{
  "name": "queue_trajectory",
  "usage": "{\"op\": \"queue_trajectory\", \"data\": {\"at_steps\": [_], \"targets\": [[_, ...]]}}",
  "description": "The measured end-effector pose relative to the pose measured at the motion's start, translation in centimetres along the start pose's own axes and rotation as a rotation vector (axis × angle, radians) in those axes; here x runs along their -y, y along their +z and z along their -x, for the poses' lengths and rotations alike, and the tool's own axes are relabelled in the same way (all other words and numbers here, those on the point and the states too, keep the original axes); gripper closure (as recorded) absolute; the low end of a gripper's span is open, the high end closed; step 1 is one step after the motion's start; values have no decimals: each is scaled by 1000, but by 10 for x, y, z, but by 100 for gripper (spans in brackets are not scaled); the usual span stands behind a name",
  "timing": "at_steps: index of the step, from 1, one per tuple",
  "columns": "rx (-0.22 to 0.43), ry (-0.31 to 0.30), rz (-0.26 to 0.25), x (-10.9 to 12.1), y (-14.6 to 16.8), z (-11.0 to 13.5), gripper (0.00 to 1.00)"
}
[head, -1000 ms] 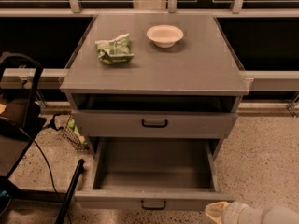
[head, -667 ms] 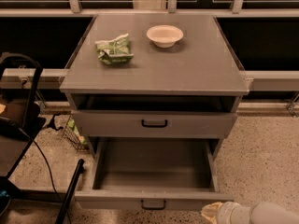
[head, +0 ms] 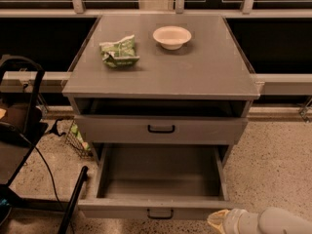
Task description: Close middle drawer
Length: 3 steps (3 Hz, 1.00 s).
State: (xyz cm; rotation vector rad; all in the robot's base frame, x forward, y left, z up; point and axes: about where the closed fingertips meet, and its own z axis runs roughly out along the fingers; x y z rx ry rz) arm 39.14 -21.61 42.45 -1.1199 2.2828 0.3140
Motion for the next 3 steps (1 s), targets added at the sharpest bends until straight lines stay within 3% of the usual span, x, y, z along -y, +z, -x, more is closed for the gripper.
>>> {"op": "queue_trajectory", "data": {"at_steps": [3], "targets": [[114, -22, 89, 26, 57, 19, 100]]}}
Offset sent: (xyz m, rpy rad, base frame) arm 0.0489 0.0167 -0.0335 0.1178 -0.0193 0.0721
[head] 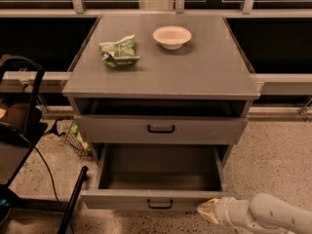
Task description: Close middle drawer
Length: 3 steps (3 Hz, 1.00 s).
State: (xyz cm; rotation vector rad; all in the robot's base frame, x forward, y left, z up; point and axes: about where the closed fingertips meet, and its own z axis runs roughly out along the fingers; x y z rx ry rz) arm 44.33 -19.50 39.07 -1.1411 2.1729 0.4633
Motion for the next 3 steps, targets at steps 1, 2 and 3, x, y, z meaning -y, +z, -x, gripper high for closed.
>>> {"op": "queue_trajectory", "data": {"at_steps": [1, 2, 3], "targets": [[48, -17, 11, 18, 22, 15, 100], [126, -75, 15, 48, 56, 57, 100], [176, -132, 0, 74, 74, 95, 100]]}}
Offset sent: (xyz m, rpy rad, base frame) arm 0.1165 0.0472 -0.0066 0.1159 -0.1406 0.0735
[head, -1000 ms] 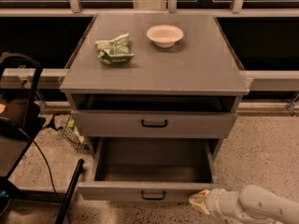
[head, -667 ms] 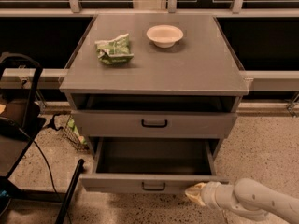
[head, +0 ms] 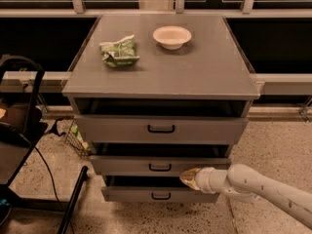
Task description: Close middle drawer
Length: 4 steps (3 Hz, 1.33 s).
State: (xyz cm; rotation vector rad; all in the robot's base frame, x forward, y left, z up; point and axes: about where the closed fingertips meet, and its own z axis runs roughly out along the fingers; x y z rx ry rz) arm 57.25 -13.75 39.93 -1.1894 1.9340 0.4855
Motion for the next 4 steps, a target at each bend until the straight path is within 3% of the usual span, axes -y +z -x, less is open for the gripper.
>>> {"op": "queue_trajectory", "data": {"at_steps": [1, 4], "targets": [[1, -2, -2, 1, 1, 0, 100], [16, -36, -53, 41, 26, 5, 100]]}}
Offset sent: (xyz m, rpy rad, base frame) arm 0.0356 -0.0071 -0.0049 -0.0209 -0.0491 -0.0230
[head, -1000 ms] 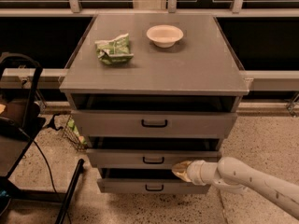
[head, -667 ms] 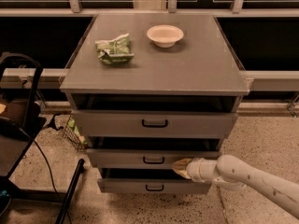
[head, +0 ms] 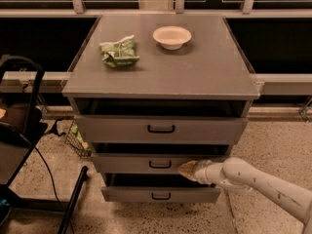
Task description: Close middle drawer
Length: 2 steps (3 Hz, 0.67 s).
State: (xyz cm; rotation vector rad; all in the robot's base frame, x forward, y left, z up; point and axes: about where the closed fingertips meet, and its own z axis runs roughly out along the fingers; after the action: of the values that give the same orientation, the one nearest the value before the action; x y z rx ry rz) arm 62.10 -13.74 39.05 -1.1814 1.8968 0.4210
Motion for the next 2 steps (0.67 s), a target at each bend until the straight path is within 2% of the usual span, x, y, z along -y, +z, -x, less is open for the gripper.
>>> {"op": "queue_trajectory", "data": {"at_steps": [1, 2], "targets": [[0, 0, 0, -2, 0, 0, 100], [7, 6, 35, -8, -3, 5, 100]]}}
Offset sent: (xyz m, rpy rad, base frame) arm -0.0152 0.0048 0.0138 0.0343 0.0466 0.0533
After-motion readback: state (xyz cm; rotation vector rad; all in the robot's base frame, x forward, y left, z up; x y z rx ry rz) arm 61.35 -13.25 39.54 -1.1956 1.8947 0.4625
